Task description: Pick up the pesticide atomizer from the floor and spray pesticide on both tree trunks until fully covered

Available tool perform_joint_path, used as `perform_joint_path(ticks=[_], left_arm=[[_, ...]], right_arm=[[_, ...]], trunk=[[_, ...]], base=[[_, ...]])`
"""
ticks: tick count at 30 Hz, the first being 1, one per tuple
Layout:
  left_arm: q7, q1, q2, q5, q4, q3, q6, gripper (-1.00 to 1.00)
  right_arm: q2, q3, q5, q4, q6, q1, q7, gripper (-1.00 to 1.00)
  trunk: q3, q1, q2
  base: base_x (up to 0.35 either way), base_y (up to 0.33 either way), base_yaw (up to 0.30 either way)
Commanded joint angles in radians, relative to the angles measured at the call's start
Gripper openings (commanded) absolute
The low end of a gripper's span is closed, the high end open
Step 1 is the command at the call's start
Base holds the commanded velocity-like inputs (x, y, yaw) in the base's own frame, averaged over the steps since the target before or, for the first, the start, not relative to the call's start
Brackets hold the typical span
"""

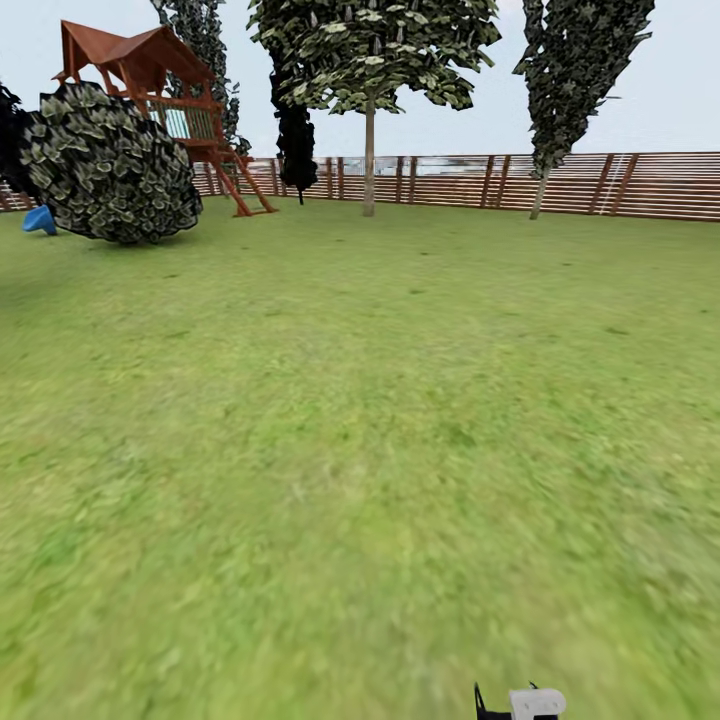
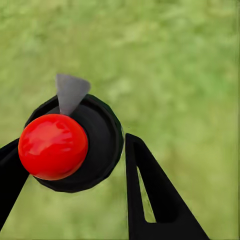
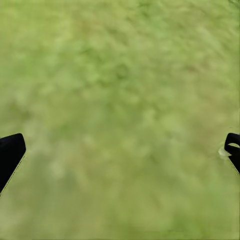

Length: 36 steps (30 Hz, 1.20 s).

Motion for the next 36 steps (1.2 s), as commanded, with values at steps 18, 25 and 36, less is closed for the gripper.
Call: perform_joint_path(ticks=[18, 25, 36], left_arm=[[0.003, -0.001, 0.0, -0.011, 0.001, 0.007, -0.005, -1.0], [0.002, -0.001, 0.0, -0.011, 0.001, 0.007, -0.007, -1.0], [0.002, -0.001, 0.0, -0.011, 0.001, 0.007, -0.007, -1.0]], right_arm=[[0.0, 0.008, 0.004, 0.0, 0.0, -0.001, -0.01, 1.0], [0.0, 0.008, 0.004, 0.001, 0.0, -0.001, -0.01, 1.0], [0.0, 0.008, 0.004, 0.0, 0.0, -0.001, -0.01, 1.0]], trunk=[[-0.001, 0.0, 0.0], [-0.001, 0.0, 0.0], [-0.001, 0.0, 0.0]], base=[[0.339, 0.0, 0.0], [0.339, 0.0, 0.0], [0.339, 0.0, 0.0]])
